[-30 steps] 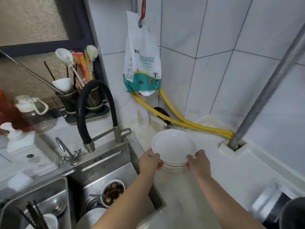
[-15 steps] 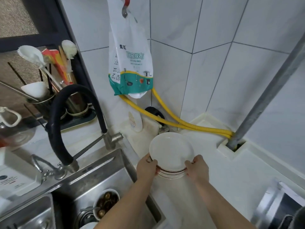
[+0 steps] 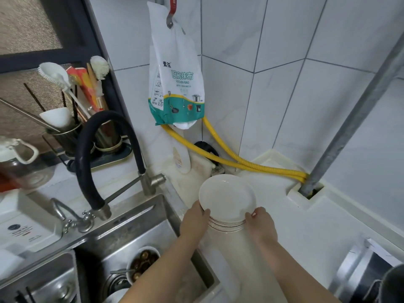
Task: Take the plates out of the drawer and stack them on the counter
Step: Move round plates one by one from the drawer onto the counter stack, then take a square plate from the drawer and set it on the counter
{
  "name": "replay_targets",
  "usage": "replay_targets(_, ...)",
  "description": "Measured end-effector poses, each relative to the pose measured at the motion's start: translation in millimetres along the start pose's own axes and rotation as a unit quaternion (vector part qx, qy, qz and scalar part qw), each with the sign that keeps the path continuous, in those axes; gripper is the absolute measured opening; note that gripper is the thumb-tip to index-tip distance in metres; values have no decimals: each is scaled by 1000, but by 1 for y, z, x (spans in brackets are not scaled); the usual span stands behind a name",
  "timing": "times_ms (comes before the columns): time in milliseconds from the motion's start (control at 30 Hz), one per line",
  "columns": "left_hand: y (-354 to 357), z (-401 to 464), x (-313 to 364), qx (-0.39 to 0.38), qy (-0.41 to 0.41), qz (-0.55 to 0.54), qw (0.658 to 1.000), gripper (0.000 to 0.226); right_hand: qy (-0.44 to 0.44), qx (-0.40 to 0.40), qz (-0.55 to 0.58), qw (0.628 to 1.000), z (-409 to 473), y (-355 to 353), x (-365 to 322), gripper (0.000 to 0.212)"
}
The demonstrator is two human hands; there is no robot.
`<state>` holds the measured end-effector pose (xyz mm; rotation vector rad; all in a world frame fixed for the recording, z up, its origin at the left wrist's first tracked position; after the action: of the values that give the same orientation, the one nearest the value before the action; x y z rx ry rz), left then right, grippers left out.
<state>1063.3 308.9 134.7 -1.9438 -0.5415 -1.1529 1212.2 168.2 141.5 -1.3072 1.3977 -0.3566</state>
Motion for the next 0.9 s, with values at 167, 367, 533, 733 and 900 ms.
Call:
replay_targets(167,-6,-25,-11,-21,0,119,993,41,-51,7,-65,997,-24,1,-1,25)
replay_targets(367,-22,-66,-27,-9,15,209,978,38,-162,35,-255,953,-65,17,-11,31)
replay_targets(533,-44,-112,-57,-1,15,232,973,37,-245,30,-290,925,-108,48,-20,30)
replay_targets(733,-79,-172,-107,11,-24,229,973,40,-303,-30,-246,920,-168,88,-22,33)
replay_targets(900,-110,-223,-148,24,-60,207,976,35,-330,-43,-265,905,-226,121,-25,30)
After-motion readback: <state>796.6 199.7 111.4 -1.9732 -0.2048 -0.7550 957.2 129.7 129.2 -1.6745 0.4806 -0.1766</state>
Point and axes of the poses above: each hand's wrist, its own z-axis towards the middle knuckle, its own y-axis out of the palm, x = y × z, the point moved 6 cm from there along z, towards the middle knuckle, and after that the axes turned 13 degrees about -z, right-handed, at the moved point
